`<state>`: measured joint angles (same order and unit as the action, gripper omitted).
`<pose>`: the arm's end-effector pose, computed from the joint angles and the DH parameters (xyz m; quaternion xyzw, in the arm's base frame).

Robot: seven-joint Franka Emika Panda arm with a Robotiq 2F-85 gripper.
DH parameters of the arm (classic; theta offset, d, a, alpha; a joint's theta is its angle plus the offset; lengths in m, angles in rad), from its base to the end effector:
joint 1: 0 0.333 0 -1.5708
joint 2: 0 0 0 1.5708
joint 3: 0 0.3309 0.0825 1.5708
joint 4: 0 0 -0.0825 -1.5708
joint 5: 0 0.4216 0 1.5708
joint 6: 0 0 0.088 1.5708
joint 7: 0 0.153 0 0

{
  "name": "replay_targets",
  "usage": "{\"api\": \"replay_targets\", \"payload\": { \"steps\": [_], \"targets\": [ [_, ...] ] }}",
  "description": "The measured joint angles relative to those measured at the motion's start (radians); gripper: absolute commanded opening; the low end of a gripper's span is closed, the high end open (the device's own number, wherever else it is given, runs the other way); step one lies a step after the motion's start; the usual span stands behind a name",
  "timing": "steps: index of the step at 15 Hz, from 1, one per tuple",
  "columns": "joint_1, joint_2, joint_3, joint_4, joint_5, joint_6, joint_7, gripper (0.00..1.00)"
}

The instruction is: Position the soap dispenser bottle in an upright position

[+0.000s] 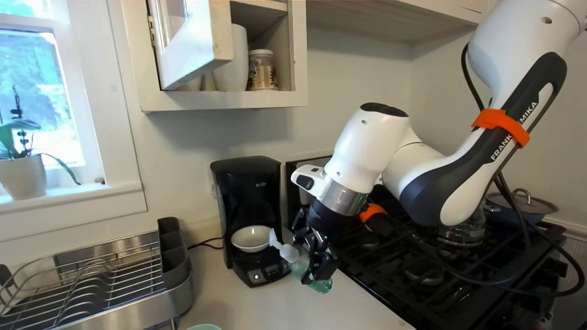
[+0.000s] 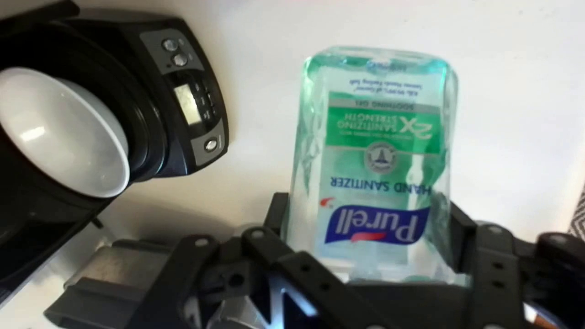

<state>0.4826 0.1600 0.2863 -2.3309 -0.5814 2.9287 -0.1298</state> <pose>0.4050 0.4347 0.2596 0.7343 0.6355 0.2371 0.0270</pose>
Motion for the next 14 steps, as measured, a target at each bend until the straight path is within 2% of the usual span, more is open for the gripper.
{"api": "replay_targets", "payload": {
  "steps": [6, 11, 12, 14],
  "targets": [
    [-0.136, 0.018, 0.02, -0.152, -0.017, 0.496, -0.176, 0.5],
    [-0.264, 0.159, 0.028, -0.165, -0.217, 0.855, -0.144, 0.5],
    [-0.291, 0.196, 0.029, -0.157, -0.262, 0.896, -0.109, 0.75],
    [-0.331, 0.26, 0.029, -0.137, -0.308, 0.918, -0.058, 0.75]
  ]
}}
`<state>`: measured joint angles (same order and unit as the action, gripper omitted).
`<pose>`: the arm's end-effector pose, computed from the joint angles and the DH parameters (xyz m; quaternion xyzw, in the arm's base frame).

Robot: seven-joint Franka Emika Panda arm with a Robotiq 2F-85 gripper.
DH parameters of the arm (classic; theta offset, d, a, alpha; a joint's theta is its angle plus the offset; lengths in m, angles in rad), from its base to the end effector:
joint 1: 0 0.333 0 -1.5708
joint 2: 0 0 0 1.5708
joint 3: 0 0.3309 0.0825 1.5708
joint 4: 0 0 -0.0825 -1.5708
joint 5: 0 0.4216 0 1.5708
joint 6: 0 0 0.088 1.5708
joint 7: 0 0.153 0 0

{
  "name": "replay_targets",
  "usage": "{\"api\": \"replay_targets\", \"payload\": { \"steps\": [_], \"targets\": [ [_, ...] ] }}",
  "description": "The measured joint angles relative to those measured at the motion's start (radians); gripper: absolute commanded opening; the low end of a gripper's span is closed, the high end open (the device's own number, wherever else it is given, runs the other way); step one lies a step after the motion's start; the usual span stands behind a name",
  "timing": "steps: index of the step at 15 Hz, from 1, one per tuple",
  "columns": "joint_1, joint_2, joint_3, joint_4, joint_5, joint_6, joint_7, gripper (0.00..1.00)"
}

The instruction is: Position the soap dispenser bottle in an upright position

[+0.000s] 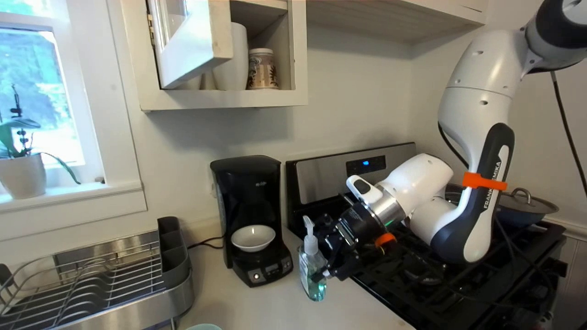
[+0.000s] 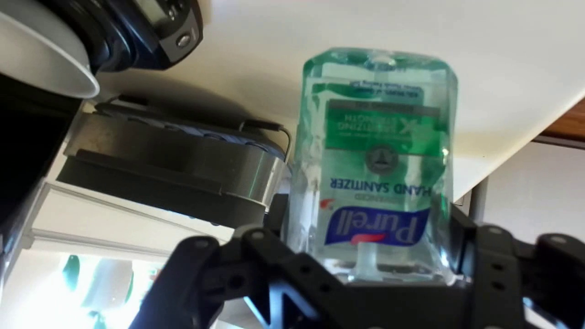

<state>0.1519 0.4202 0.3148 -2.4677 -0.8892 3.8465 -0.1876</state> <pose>0.4035 0.3516 0.2096 -0.6298 -0.6173 -0.4278 0.1982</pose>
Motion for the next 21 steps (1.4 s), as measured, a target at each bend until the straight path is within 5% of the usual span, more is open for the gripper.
{"api": "replay_targets", "payload": {
  "steps": [3, 4, 21],
  "targets": [
    [-0.009, 0.039, 0.003, 0.025, -0.006, 0.005, 0.01, 0.75],
    [-0.009, 0.039, 0.006, 0.027, -0.006, 0.005, 0.014, 0.5],
    [-0.016, 0.256, -0.026, 0.186, -0.124, 0.007, 0.041, 0.5]
  ]
}}
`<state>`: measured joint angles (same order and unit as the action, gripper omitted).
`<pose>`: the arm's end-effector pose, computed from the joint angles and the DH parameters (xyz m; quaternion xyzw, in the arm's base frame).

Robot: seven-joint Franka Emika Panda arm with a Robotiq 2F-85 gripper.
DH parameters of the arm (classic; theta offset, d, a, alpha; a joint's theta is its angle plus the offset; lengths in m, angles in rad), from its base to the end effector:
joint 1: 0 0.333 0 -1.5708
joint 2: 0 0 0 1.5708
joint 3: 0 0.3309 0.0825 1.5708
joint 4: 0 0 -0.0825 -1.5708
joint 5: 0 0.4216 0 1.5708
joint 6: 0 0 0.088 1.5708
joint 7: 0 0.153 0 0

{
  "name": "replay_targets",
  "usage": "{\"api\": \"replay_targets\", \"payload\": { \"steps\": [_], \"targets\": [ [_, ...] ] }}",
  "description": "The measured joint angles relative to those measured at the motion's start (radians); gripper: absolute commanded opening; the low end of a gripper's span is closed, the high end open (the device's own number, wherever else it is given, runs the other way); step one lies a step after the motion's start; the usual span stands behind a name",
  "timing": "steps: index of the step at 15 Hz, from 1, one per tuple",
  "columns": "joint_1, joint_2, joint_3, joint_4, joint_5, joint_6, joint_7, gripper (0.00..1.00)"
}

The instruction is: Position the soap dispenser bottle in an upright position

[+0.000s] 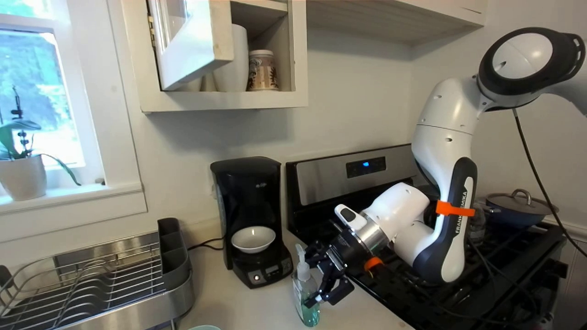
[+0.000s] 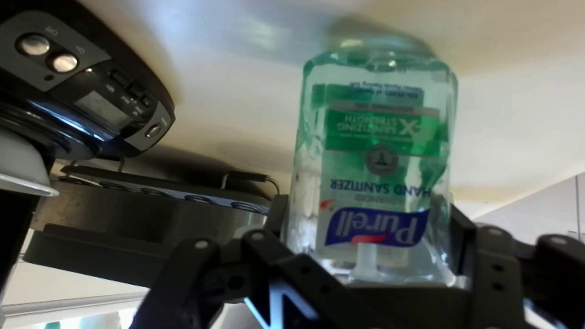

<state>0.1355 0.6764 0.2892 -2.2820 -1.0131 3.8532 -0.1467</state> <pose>0.4331 0.3562 0.1382 -0.6361 -0.6135 -0.4037 0.2367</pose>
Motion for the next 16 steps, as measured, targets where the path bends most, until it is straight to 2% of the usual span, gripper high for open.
{"api": "replay_targets", "payload": {
  "steps": [3, 4, 5, 6, 16],
  "targets": [
    [-0.002, 0.014, 0.0, 0.025, -0.031, 0.001, 0.006, 0.5],
    [-0.003, 0.018, 0.0, 0.032, -0.038, 0.001, 0.011, 0.94],
    [-0.003, 0.023, 0.0, 0.04, -0.045, 0.001, 0.017, 0.95],
    [-0.003, 0.026, 0.0, 0.045, -0.051, 0.001, 0.024, 1.0],
    [0.0, 0.011, -0.001, 0.038, -0.041, -0.01, 0.056, 1.0]
  ]
}}
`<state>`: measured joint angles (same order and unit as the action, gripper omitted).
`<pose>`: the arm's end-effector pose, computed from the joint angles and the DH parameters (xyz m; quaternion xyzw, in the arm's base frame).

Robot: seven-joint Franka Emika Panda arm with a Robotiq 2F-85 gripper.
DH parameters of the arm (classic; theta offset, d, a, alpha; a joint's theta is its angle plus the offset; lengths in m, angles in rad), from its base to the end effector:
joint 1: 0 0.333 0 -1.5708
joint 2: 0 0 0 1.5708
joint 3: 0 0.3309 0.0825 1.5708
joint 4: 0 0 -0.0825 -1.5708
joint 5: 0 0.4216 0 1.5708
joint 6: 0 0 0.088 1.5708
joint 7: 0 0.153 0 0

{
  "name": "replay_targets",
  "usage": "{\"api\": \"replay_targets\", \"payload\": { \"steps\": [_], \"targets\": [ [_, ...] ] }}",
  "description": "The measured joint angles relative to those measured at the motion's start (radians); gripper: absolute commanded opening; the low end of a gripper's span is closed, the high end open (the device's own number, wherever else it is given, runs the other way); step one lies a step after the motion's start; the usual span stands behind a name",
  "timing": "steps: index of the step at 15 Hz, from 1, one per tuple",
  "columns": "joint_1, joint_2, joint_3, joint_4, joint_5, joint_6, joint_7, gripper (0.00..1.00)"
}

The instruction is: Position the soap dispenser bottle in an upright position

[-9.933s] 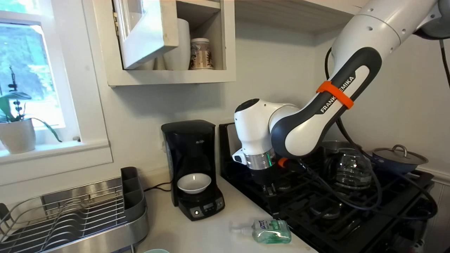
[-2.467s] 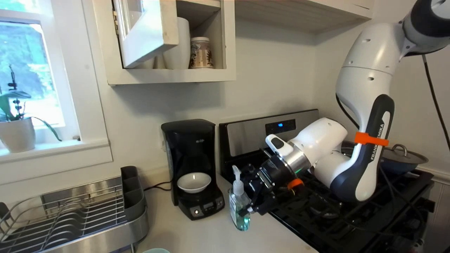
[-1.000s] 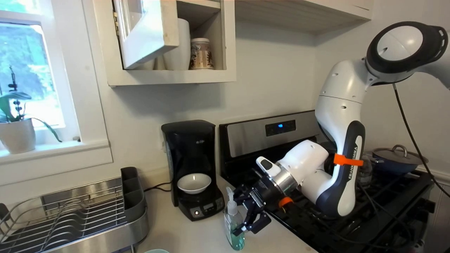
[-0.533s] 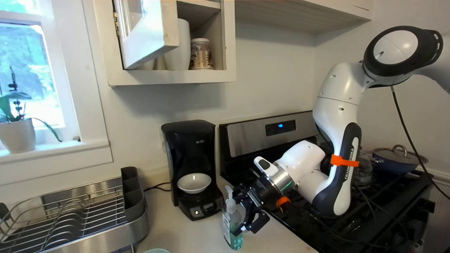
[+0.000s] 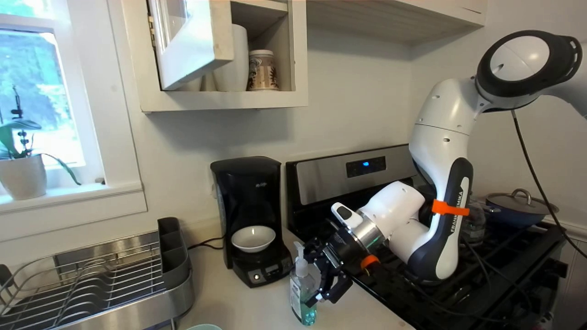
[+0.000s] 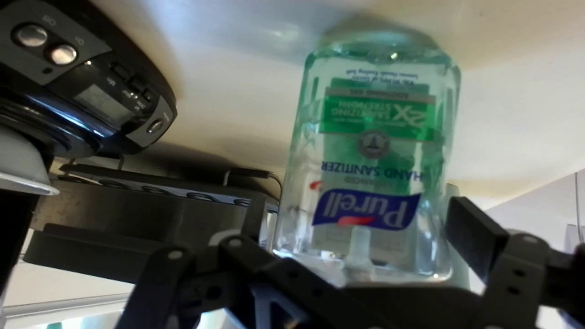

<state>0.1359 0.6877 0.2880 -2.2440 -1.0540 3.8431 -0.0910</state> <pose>0.4407 0.3609 0.1402 -0.6379 -0.6103 -0.4020 0.2431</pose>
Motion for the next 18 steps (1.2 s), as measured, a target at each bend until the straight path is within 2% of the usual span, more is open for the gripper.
{"api": "replay_targets", "payload": {
  "steps": [6, 12, 15, 18],
  "targets": [
    [0.029, -0.174, 0.011, -0.104, 0.157, -0.171, 0.046, 1.0],
    [0.033, -0.327, 0.072, -0.188, 0.179, -0.364, 0.233, 1.0],
    [0.034, -0.377, 0.103, -0.221, 0.213, -0.396, 0.343, 1.0],
    [0.061, -0.431, 0.105, -0.249, 0.327, -0.407, 0.425, 1.0]
  ]
}}
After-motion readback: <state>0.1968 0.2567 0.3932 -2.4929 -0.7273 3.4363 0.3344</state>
